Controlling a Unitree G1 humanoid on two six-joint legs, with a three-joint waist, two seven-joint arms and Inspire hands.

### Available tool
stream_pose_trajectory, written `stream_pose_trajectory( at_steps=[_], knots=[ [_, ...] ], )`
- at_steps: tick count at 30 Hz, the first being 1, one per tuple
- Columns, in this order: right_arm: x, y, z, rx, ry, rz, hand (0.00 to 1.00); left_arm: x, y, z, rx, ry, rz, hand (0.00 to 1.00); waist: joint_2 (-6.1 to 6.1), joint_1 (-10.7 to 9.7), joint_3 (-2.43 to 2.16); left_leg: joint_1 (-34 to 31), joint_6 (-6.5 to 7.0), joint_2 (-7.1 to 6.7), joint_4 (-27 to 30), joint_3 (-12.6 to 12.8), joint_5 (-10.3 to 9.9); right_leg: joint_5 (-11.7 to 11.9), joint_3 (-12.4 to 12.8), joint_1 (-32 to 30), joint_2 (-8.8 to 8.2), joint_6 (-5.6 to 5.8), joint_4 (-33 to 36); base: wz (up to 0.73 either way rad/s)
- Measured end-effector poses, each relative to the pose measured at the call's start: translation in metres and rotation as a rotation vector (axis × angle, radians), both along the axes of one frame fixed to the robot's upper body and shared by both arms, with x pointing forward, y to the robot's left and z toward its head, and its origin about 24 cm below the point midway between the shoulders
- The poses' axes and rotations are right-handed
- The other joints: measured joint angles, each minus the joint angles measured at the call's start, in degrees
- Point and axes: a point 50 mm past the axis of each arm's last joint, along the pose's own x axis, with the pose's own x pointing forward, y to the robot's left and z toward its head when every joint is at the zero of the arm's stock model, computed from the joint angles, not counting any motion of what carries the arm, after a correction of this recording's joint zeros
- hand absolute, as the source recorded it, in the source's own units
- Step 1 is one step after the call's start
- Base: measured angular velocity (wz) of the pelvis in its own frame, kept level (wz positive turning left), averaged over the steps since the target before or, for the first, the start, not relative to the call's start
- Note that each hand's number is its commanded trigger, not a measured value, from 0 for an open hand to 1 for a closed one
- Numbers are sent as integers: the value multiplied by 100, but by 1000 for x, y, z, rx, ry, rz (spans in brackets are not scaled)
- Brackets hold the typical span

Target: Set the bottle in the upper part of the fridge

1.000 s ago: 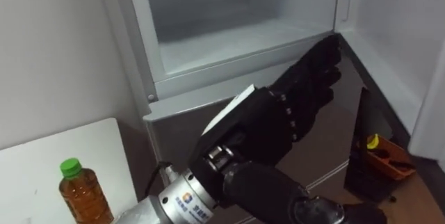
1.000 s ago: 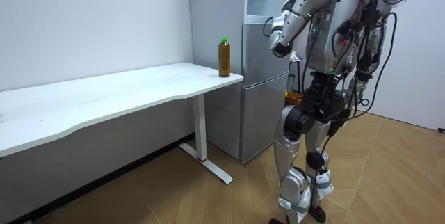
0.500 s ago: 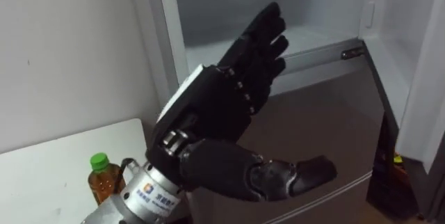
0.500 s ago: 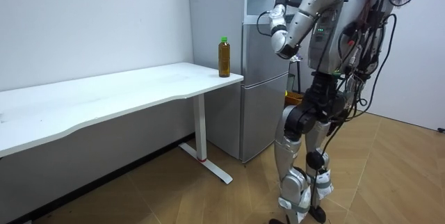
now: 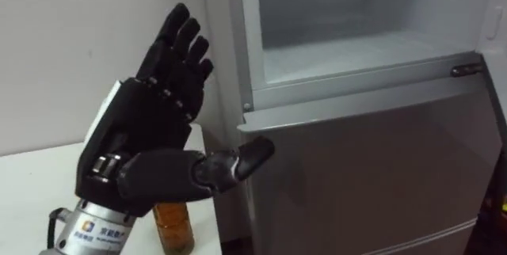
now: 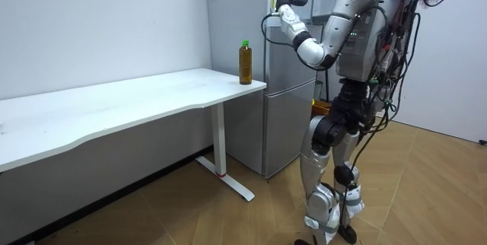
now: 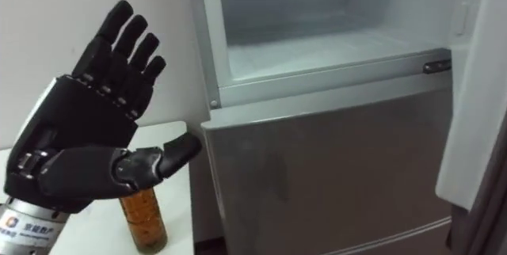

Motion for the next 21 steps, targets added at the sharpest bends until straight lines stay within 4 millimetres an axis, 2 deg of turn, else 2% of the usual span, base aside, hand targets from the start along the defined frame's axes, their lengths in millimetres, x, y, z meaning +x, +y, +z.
stream_pose_trajectory(
  at_steps=[4, 8, 13, 17, 21],
  knots=[
    [1, -1, 1, -3, -12, -4, 0, -7, 18, -16, 30, 68, 132, 0, 37, 21, 3, 7, 0, -3, 4, -48, 0, -21, -45, 38, 1, -1, -17, 9],
    [-3, -1, 1, -4, -9, -24, 0, -16, 38, -31, 44, 140, 278, 0, 32, 124, 8, 1, -1, -4, 20, -126, 0, -45, -91, 54, 3, -16, -5, 7],
    [-4, -1, 1, -16, -13, 8, 0, -23, 49, -42, 24, 192, 389, 0, 2, 309, 25, -1, -1, -8, 21, -169, -1, -61, -151, 75, -27, -11, 6, 6],
    [-7, -1, 2, -16, -23, -2, 0, -35, 63, -59, -27, 283, 511, 0, -30, 351, 28, 64, 0, -49, 20, -289, 0, -128, -232, 162, -51, 13, 44, 14],
    [-11, 2, 1, -14, -24, -9, 0, -45, 78, -71, -43, 339, 611, 0, -100, 513, 31, 75, -1, -63, 13, -328, 0, -175, -275, 171, -99, 13, 98, 5]
  ],
)
